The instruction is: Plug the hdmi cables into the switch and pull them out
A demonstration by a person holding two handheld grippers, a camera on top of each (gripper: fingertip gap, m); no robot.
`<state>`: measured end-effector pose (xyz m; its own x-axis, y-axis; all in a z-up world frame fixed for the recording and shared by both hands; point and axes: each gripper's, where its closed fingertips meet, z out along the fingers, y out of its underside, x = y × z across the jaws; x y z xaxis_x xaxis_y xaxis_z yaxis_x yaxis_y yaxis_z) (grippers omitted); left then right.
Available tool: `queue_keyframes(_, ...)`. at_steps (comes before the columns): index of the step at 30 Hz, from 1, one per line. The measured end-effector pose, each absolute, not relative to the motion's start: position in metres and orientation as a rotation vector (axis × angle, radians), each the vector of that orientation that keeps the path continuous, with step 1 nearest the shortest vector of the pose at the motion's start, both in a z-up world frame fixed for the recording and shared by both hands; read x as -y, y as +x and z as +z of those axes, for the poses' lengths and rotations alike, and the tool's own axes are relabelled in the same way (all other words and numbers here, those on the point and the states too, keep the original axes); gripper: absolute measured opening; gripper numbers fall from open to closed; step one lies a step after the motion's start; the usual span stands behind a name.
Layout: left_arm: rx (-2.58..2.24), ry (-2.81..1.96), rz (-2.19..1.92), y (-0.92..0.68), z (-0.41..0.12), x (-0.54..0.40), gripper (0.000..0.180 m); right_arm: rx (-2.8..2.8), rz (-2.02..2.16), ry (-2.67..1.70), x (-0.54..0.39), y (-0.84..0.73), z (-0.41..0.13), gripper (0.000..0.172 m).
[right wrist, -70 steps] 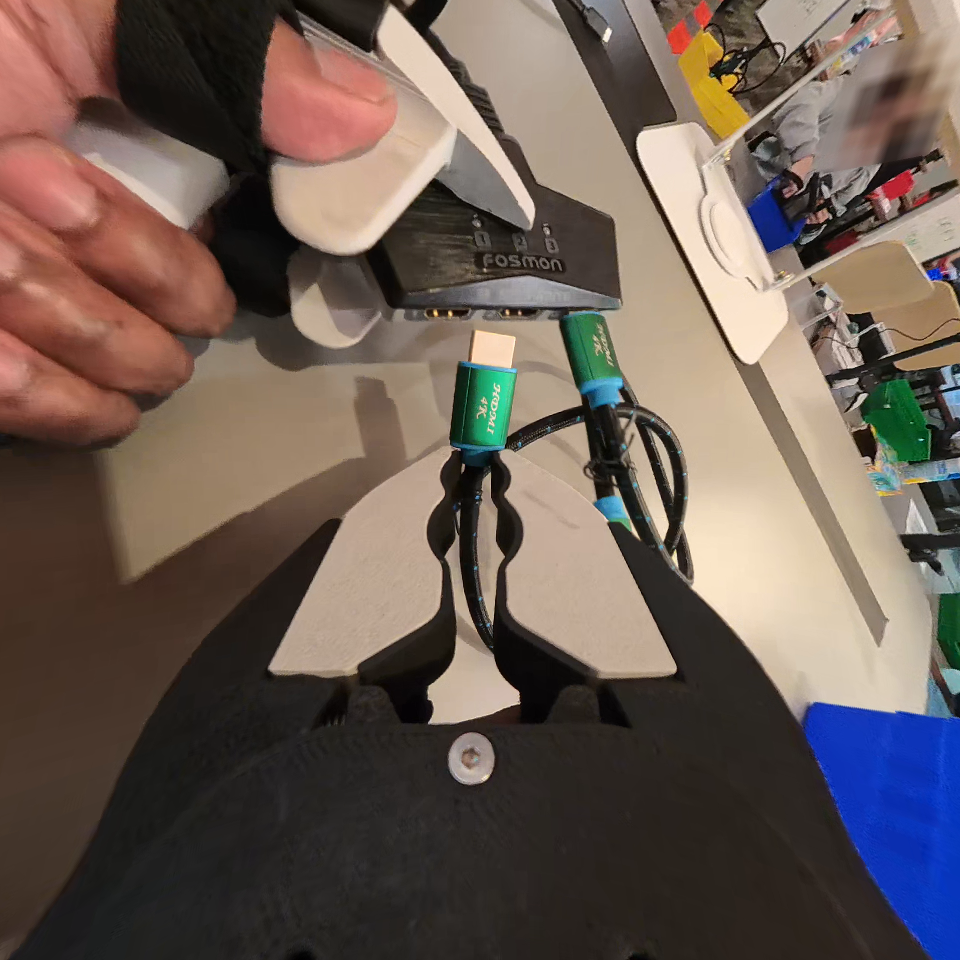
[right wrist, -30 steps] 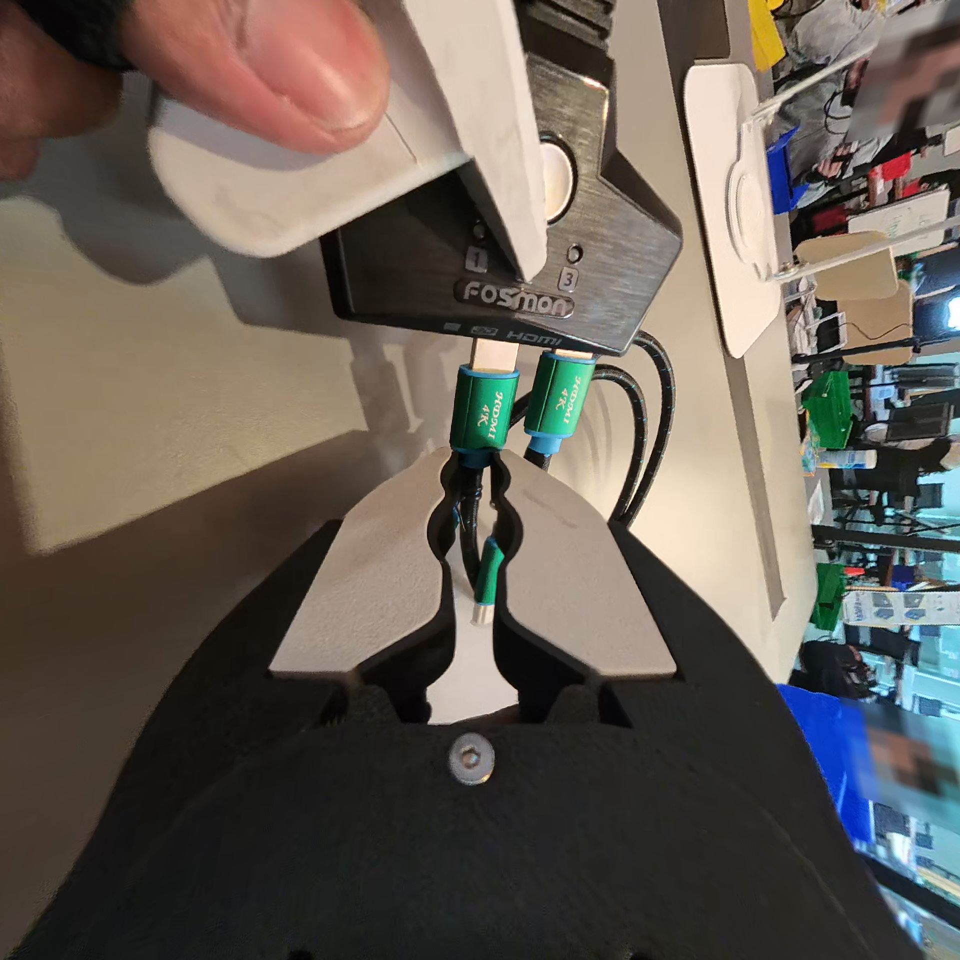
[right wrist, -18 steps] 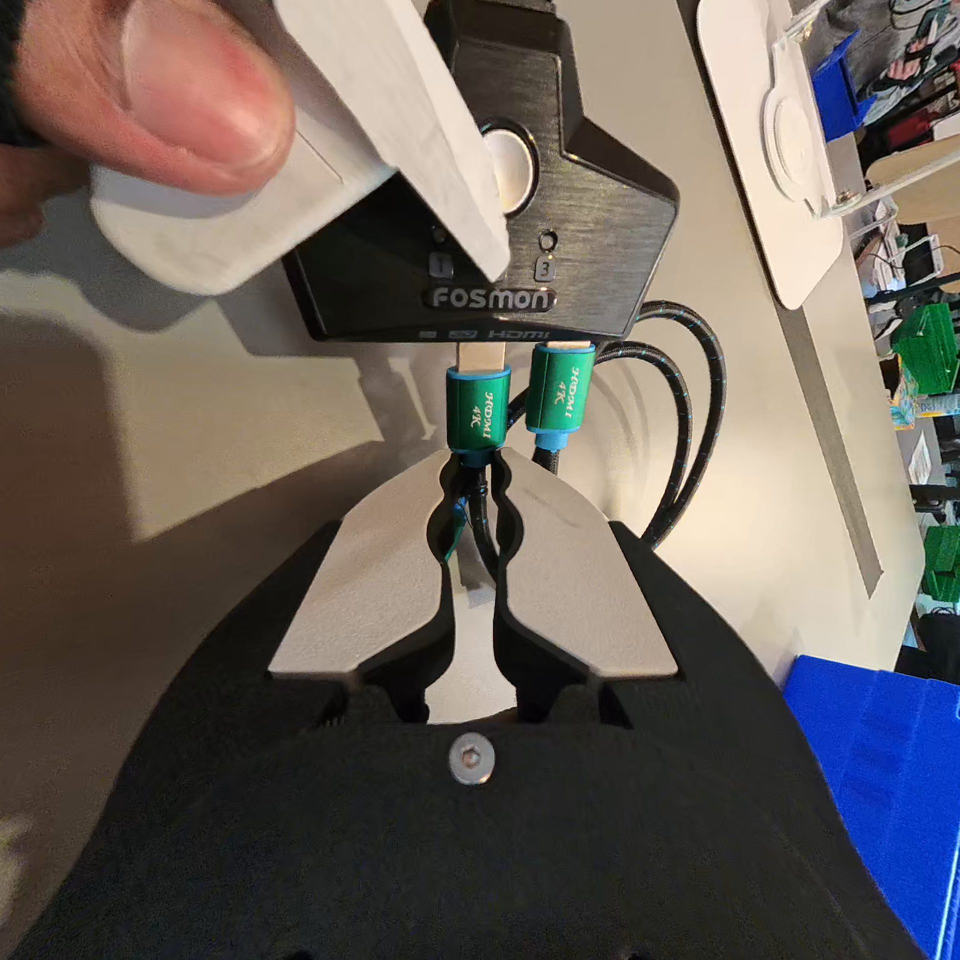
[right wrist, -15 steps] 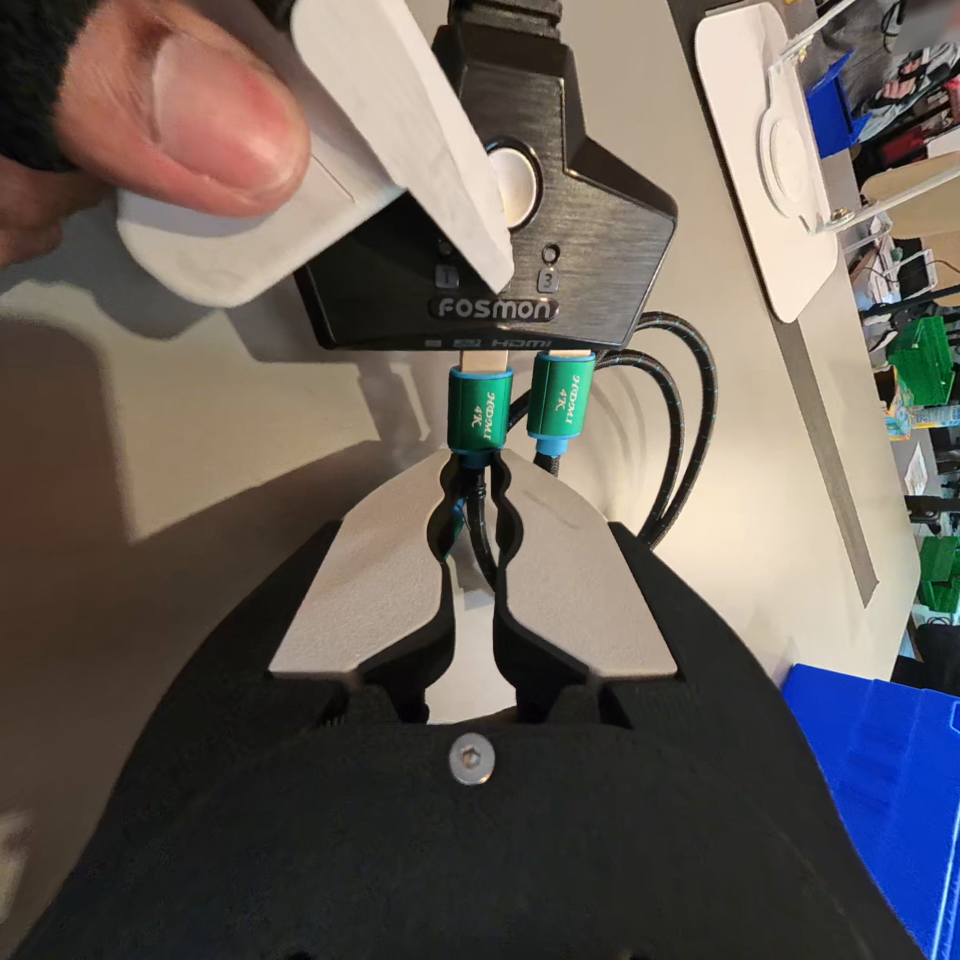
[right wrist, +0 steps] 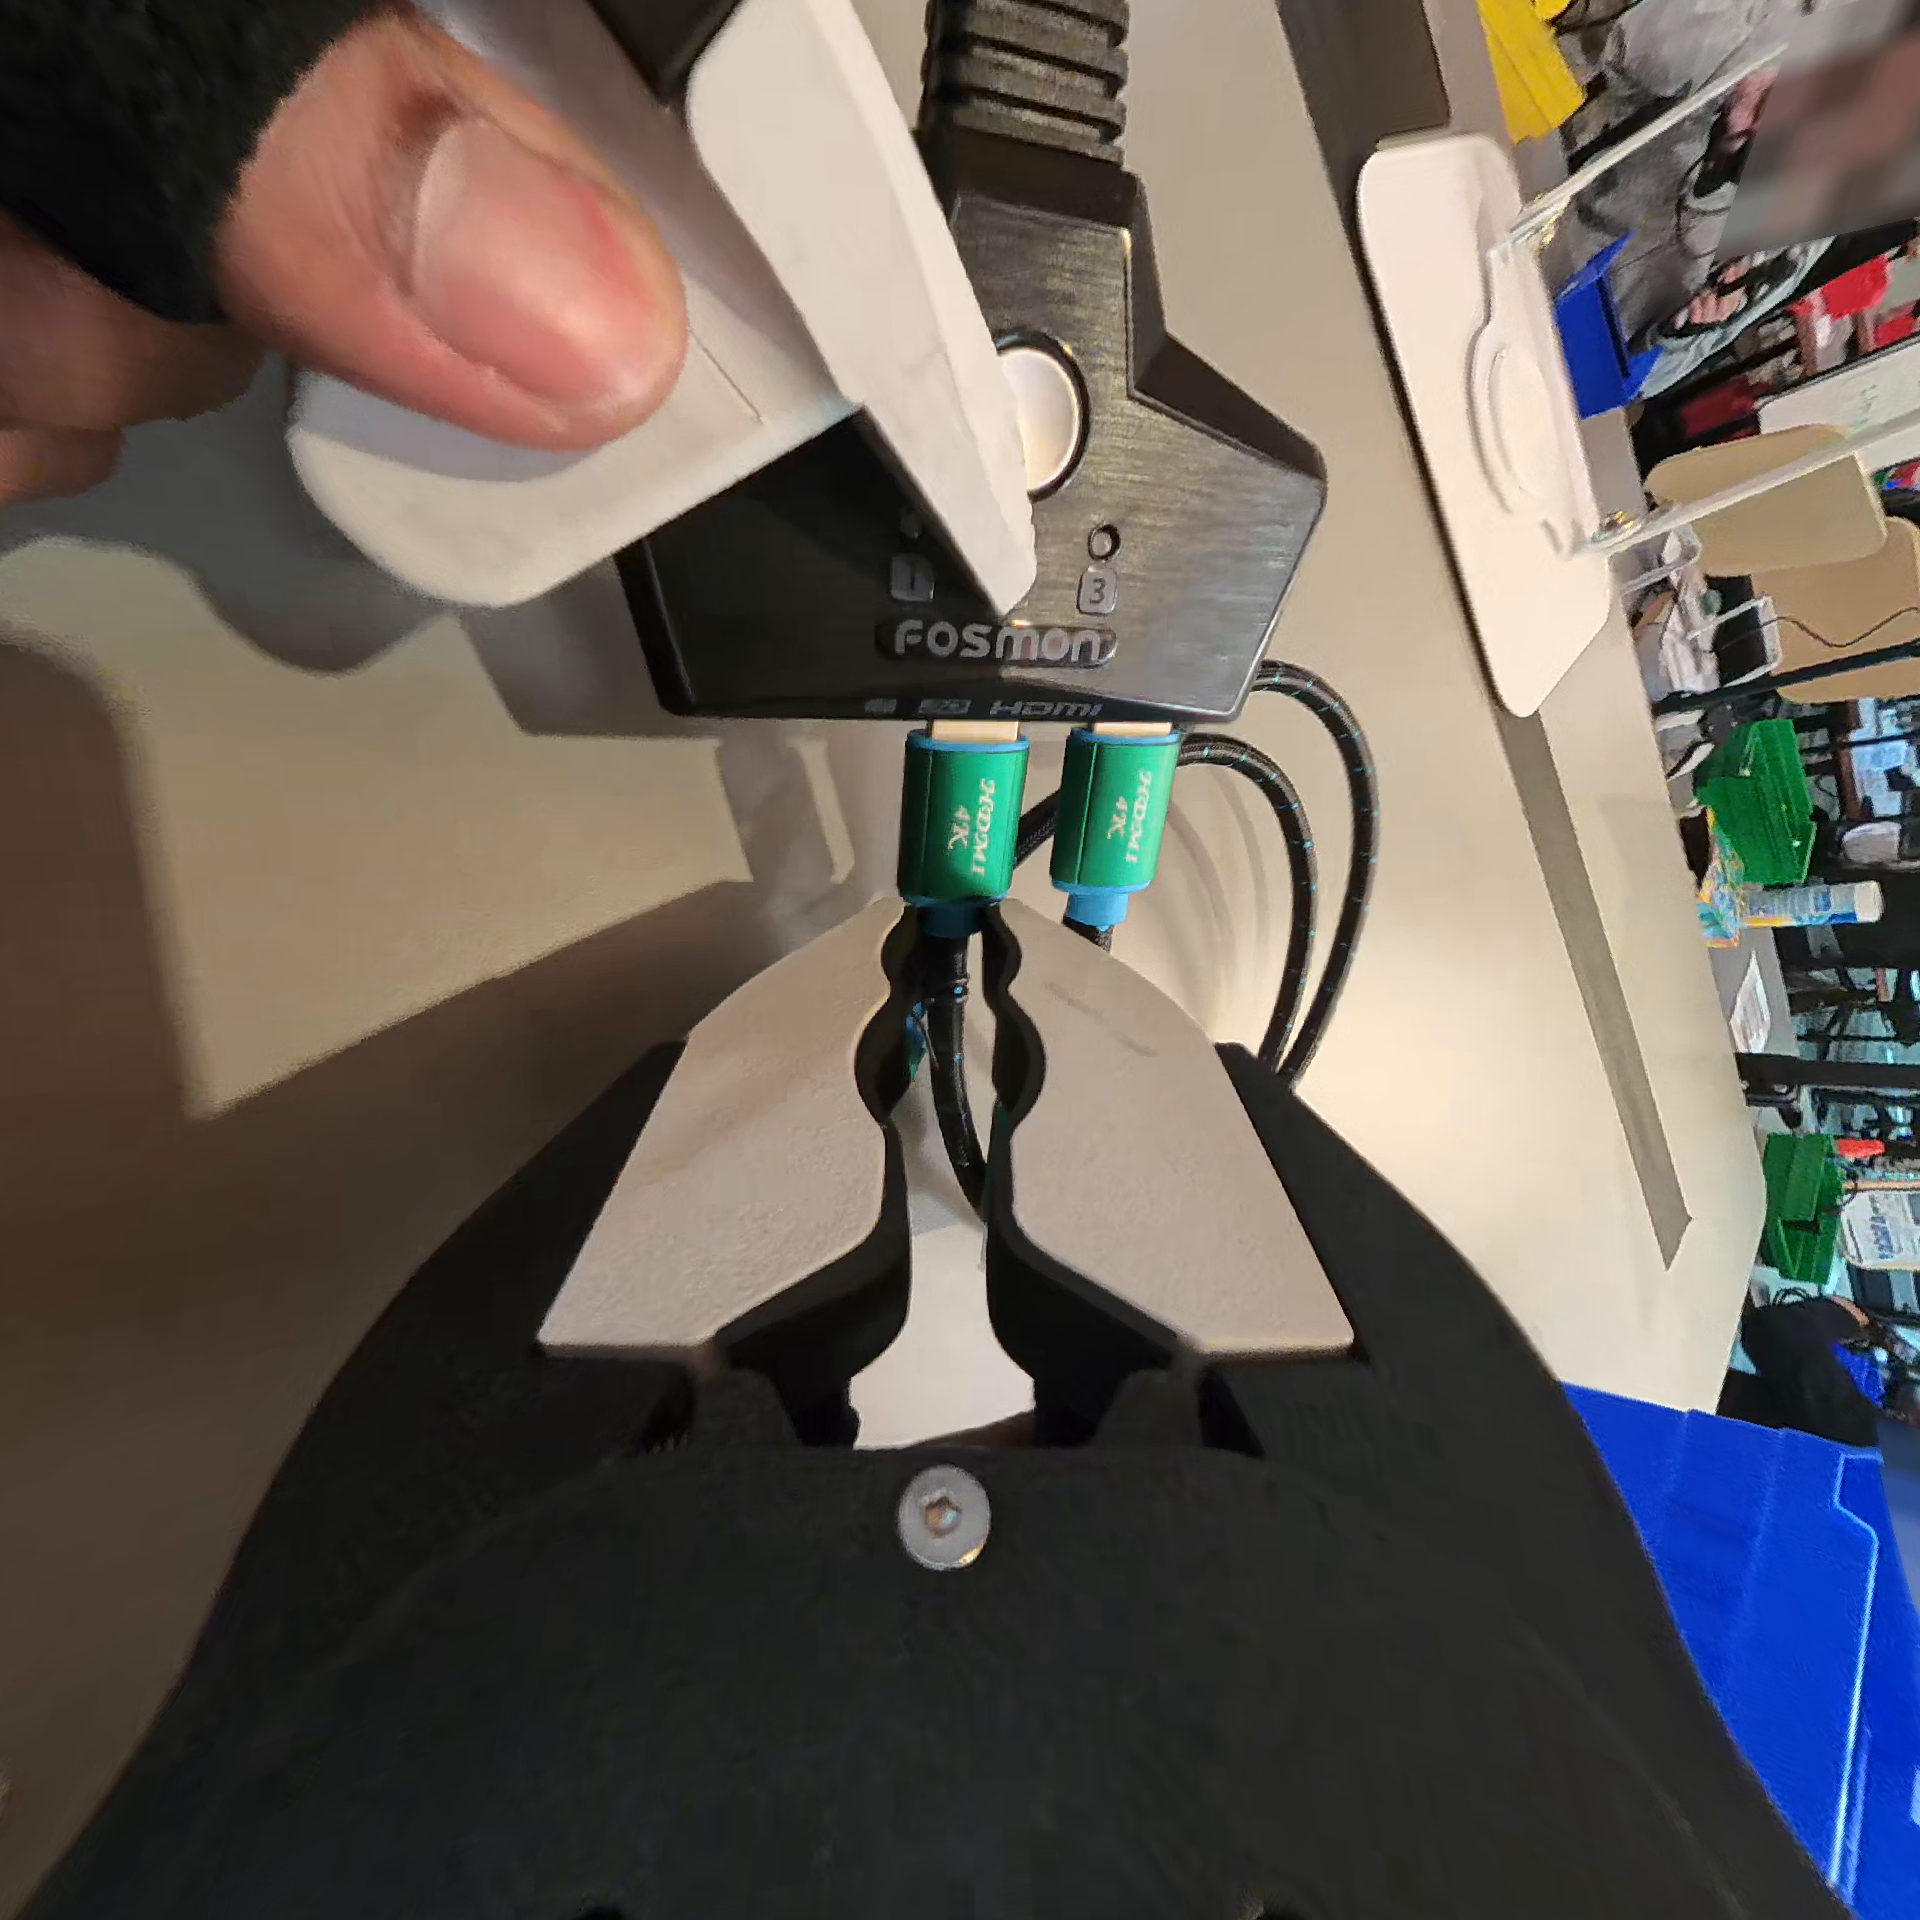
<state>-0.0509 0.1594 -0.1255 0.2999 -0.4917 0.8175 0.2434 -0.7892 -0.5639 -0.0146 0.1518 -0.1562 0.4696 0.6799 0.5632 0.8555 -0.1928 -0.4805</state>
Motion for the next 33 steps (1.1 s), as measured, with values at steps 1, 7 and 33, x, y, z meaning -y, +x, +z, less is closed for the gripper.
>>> queue_keyframes(1,-0.188,-1.942,-1.553,-0.052,-0.124,-0.162,0.020,1.271,-0.284,-1.920,-0.153,-0.015,-0.154,0.010)
queue_keyframes(7,0.090,-1.822,-1.661,-0.059,-0.115,-0.175,0.022,1.176,-0.403,-1.682,-0.150,-0.012,-0.130,0.024)
queue_keyframes(33,0.369,-1.269,-1.669,-0.071,-0.074,-0.166,0.020,-0.251,1.610,-1.638,-0.154,-0.037,-0.087,0.032)
